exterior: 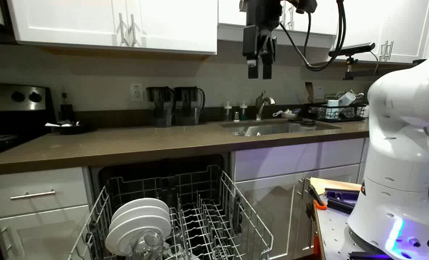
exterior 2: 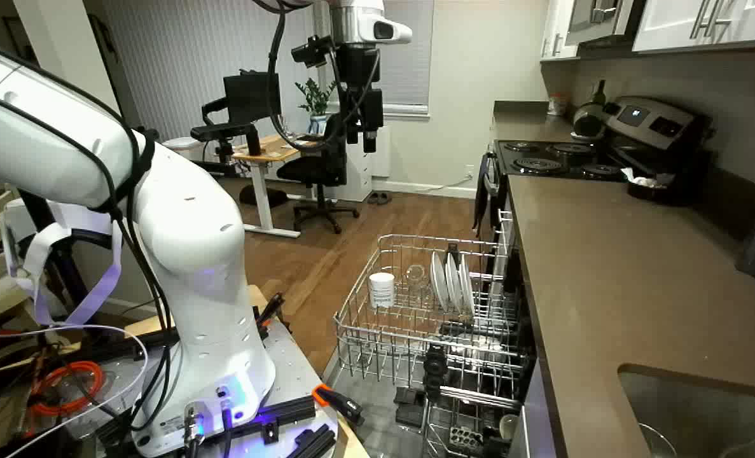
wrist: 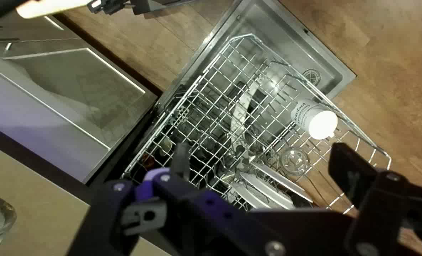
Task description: Get the rightmost plate and put on the counter
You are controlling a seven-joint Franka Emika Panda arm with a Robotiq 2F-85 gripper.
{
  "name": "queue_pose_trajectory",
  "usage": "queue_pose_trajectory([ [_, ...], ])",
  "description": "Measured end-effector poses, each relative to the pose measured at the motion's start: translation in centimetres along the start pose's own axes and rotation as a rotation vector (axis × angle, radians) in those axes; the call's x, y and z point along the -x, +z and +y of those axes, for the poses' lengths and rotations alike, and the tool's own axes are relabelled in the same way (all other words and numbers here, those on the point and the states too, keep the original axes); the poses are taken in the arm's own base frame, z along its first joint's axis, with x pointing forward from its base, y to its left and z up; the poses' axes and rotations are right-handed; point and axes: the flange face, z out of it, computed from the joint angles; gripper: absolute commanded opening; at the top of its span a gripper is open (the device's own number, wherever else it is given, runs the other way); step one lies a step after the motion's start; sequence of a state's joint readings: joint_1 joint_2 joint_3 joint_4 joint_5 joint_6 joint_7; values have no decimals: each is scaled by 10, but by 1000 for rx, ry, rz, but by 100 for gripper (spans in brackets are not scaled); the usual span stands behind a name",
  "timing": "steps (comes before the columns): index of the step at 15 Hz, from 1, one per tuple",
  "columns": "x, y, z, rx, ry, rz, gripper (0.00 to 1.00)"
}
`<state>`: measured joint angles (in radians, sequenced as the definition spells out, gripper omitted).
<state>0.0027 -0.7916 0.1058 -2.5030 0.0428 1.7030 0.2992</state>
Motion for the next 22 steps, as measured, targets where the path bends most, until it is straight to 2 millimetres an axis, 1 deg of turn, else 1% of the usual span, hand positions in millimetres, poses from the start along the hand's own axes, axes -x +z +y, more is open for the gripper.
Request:
queue_pose_trajectory([
  [9,0,0,0,0,0,0,100],
  [11,-6,4,-4,4,-6,9,100],
  [13,-21,13,-13,9,-36,36,100],
  [15,-41,28,-28,14,-94,69,100],
  [19,-88,62,-64,70,-266,131,100],
  [22,-127,78,-89,104,-407,153,100],
])
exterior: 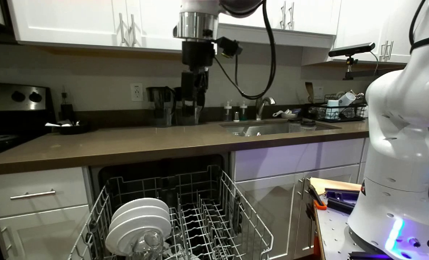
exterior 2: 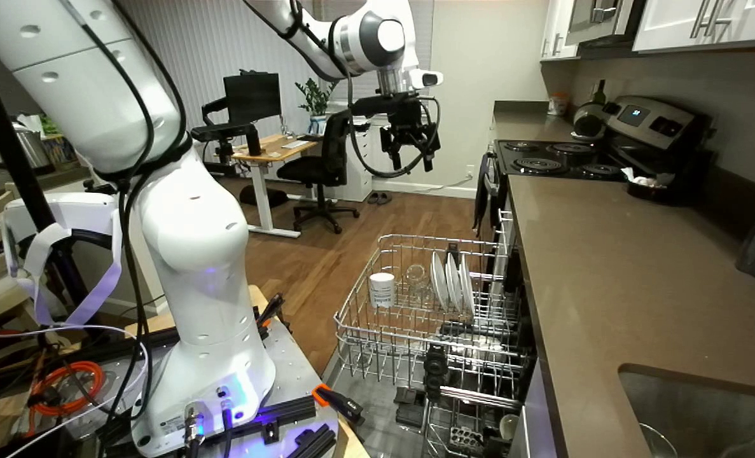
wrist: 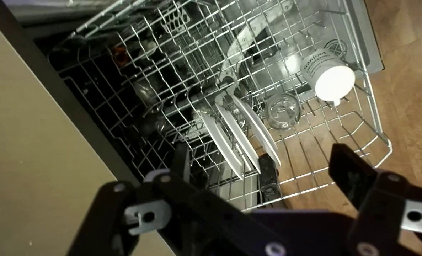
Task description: Get the rightmost plate and put on the counter
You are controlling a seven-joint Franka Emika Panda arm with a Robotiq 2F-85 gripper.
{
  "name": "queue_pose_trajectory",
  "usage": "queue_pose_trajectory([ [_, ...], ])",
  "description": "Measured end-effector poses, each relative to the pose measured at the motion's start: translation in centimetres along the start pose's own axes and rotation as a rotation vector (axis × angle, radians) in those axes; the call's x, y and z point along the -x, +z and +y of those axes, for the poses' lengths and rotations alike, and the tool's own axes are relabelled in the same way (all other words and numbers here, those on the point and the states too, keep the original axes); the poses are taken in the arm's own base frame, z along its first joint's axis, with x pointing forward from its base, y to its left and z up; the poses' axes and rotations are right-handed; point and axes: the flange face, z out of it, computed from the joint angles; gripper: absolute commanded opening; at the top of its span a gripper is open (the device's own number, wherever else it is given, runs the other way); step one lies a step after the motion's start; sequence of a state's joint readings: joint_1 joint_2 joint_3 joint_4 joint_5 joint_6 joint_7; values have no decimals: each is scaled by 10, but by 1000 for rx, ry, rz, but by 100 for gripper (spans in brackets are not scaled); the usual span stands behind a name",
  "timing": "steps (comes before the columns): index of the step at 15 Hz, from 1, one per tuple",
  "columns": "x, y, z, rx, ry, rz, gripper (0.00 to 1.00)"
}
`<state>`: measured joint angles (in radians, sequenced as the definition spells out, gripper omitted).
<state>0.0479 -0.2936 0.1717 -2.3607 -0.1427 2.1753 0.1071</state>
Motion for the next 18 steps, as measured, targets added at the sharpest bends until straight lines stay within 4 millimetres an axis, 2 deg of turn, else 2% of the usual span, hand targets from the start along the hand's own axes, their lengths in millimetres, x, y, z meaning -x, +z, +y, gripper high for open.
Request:
queue_pose_trajectory([
  [7,-107,42,-18,-12,-230,-26,100],
  [10,-143,64,-22,-6,-280,-57,100],
  [14,-181,97,-21,57,-322,-79,100],
  [18,-205,137,-22,84,-339,-110,100],
])
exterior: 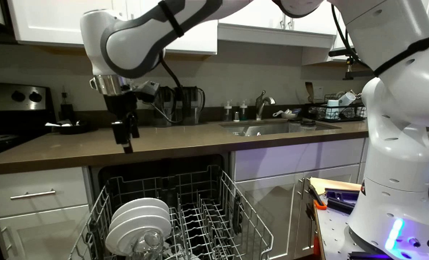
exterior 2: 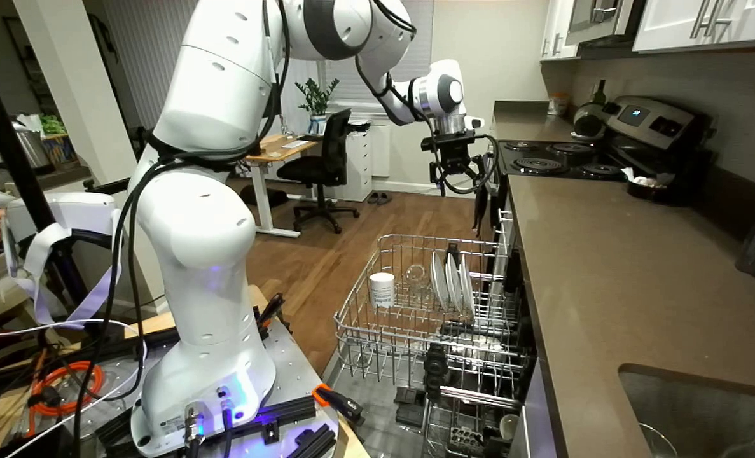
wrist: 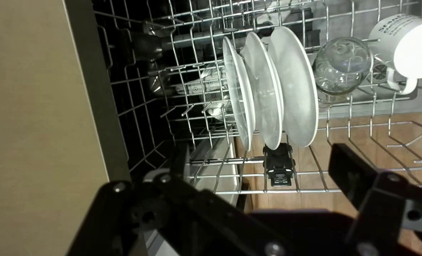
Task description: Get the rightmost plate and put on the counter
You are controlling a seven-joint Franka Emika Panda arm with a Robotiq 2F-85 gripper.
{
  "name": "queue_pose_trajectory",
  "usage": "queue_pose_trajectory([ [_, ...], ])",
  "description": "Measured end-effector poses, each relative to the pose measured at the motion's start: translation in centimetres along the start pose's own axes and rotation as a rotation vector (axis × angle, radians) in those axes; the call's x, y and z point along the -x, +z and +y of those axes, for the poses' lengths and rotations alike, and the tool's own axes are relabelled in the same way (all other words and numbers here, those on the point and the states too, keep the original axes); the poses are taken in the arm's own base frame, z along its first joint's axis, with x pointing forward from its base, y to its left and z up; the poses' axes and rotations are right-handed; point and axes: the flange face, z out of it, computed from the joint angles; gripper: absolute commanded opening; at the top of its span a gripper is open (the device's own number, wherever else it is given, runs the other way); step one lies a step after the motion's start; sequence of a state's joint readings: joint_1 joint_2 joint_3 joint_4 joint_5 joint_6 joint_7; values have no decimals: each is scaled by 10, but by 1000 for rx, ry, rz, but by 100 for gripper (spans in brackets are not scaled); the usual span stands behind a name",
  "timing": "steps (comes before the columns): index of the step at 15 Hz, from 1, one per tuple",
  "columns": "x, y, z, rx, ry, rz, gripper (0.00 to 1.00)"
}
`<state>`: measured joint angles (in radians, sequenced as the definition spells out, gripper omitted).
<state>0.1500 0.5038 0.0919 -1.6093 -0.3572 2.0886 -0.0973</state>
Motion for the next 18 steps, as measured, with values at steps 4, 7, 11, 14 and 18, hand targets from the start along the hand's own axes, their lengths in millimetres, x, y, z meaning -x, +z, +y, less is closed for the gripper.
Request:
queue_pose_trajectory([
  [4,-18,46,1,-1,-15,-51,100],
  [7,-25,82,3,-4,-12,-84,100],
  [11,-27,97,5,-11,-5,-142,100],
  [14,-28,95,4,-10,-6,-144,100],
  [18,-27,131,-11,-25,-26,-186,100],
])
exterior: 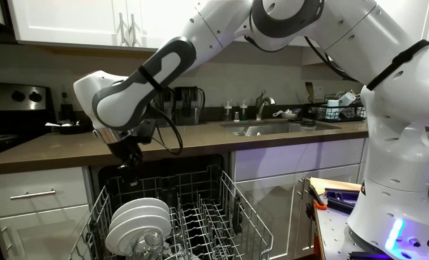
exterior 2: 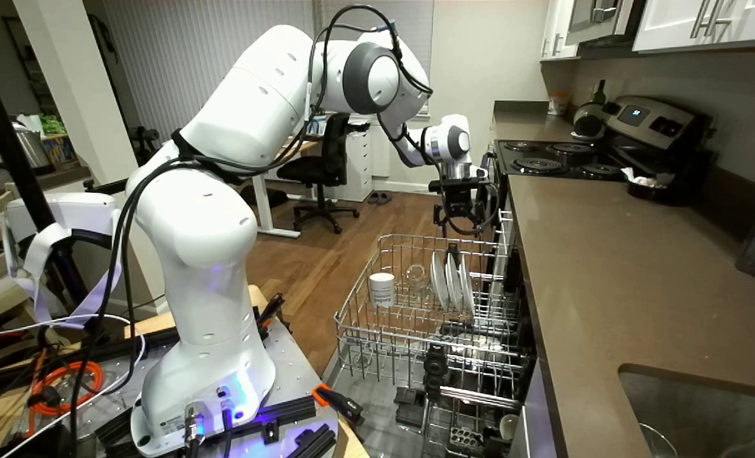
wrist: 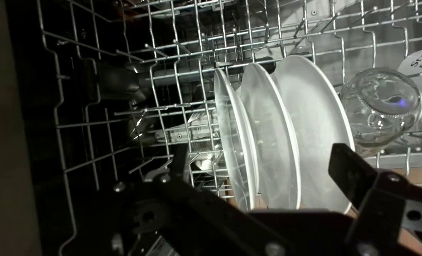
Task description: Get the rightmost plate and put on the counter
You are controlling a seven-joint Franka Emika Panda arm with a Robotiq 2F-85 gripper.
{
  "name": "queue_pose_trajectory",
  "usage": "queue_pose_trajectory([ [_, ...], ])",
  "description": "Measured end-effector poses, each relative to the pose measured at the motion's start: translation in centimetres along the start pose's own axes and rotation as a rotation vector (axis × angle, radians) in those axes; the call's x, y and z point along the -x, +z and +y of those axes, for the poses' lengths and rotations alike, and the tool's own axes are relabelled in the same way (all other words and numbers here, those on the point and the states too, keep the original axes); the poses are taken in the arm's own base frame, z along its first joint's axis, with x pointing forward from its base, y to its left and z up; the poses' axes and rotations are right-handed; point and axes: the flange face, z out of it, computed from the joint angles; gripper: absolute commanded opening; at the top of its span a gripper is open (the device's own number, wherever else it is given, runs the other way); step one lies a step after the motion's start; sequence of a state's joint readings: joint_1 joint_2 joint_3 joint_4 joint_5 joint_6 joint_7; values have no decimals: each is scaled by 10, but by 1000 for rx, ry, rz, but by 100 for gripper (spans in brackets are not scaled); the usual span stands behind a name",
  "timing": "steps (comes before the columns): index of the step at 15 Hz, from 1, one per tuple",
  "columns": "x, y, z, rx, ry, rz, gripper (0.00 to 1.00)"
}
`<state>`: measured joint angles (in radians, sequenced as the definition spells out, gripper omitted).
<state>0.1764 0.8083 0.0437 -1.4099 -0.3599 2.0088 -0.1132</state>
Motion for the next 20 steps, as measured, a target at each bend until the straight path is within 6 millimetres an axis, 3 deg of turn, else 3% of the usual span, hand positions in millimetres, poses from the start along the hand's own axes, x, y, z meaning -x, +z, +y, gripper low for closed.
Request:
queue_pose_trajectory([
  [5,-16,58,-12,-13,-17,41,100],
  [9,-23,80,-5,-7,-6,116,100],
  [13,-23,77,5,-21,16,119,100],
  [20,-23,51,19,-95,25,66,100],
])
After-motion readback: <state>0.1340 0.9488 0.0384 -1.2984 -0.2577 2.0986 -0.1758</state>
